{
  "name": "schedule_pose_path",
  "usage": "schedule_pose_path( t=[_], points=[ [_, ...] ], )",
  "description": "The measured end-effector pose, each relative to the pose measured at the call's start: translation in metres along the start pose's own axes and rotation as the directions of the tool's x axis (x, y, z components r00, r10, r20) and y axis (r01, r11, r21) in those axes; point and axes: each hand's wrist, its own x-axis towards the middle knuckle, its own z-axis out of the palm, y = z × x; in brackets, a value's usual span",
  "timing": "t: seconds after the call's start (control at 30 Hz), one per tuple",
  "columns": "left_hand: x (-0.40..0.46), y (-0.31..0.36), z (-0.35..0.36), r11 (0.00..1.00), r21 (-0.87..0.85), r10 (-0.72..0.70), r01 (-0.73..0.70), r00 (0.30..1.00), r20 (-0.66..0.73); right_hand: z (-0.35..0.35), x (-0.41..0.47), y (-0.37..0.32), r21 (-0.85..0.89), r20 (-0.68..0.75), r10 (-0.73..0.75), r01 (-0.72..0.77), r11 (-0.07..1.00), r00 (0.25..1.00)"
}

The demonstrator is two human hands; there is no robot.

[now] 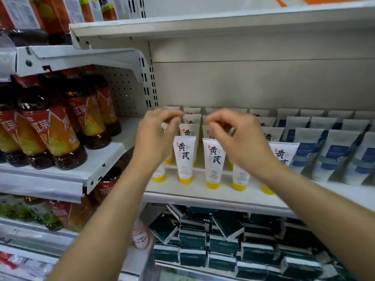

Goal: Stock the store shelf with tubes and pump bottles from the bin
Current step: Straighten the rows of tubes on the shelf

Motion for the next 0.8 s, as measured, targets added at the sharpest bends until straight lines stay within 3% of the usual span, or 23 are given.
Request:
schedule_pose_path(
  t=[0.1,0.2,0.33,0.47,0.8],
  points=[
    [0.047,-0.012,0.002,0.995,0.097,-0.025,0.006,0.979,0.203,-0.015,0.048,0.01,-0.192,0.142,0.037,-0.009,0.981,0.989],
    [0.078,-0.024,0.017,0.955,0.294,-0.089,-0.035,0.913,0.399,-0.015,0.079,0.021,-0.395,0.321,0.111,0.027,0.918,0.941],
    [0.095,-0.035,0.029,0.788,0.559,-0.143,-0.258,0.806,0.574,-0.002,0.102,0.044,-0.569,0.403,0.202,0.072,0.819,0.893],
    [0.091,-0.038,0.033,0.66,0.66,-0.165,-0.359,0.787,0.594,0.007,0.106,0.063,-0.6,0.469,0.201,0.144,0.787,0.86],
    [0.095,-0.057,0.039,0.679,0.609,-0.063,-0.41,0.794,0.605,0.011,0.106,0.067,-0.542,0.528,0.11,0.235,0.807,0.842]
  ],
)
